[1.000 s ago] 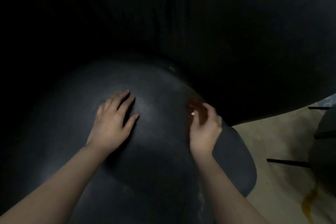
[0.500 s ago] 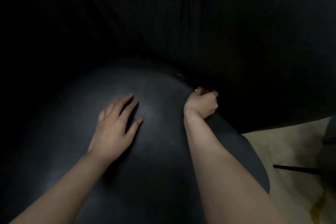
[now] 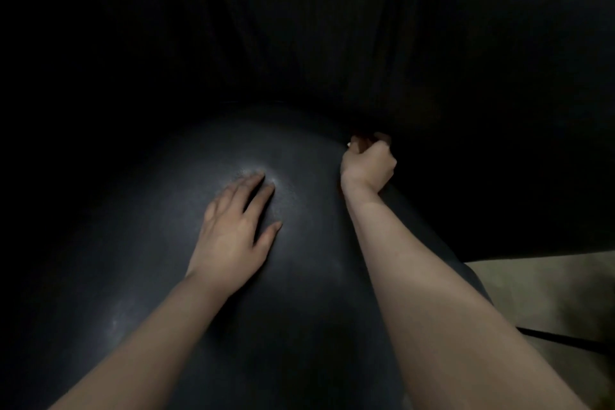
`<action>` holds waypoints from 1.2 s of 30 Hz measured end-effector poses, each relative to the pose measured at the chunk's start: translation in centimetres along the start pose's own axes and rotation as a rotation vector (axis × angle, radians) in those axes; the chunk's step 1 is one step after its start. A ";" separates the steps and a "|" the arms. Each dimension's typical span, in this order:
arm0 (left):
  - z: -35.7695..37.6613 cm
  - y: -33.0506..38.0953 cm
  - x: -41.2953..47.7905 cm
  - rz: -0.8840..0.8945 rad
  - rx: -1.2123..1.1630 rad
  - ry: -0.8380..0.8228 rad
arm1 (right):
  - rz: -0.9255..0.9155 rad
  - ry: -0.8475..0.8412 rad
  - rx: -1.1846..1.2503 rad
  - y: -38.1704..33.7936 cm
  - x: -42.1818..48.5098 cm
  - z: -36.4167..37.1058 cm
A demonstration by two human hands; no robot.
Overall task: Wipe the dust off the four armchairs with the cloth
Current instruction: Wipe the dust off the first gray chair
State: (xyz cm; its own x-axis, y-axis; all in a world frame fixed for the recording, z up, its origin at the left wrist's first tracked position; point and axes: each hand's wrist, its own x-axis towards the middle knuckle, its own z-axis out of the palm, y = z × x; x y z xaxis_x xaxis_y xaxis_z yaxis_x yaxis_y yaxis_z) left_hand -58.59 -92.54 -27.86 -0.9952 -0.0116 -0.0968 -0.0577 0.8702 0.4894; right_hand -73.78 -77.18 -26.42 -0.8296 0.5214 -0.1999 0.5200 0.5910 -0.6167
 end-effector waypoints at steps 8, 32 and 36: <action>0.1 0.1 -0.1 -0.002 0.011 0.006 | -0.474 -0.498 0.093 1.1 -0.5 -1.9; -0.9 -1.7 -0.9 -0.029 -0.012 0.080 | -0.449 -0.339 -0.085 -2.2 0.2 2.1; -0.8 -1.3 -1.1 -0.051 0.016 0.068 | -0.641 -0.616 -0.060 -1.6 -0.7 1.7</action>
State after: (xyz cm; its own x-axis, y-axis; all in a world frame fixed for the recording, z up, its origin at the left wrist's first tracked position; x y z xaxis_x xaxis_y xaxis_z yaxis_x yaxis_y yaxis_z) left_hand -57.50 -94.08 -27.68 -0.9941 -0.0886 -0.0620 -0.1074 0.8753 0.4715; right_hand -74.40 -79.57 -26.59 -0.9178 -0.3340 -0.2146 -0.0862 0.6954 -0.7135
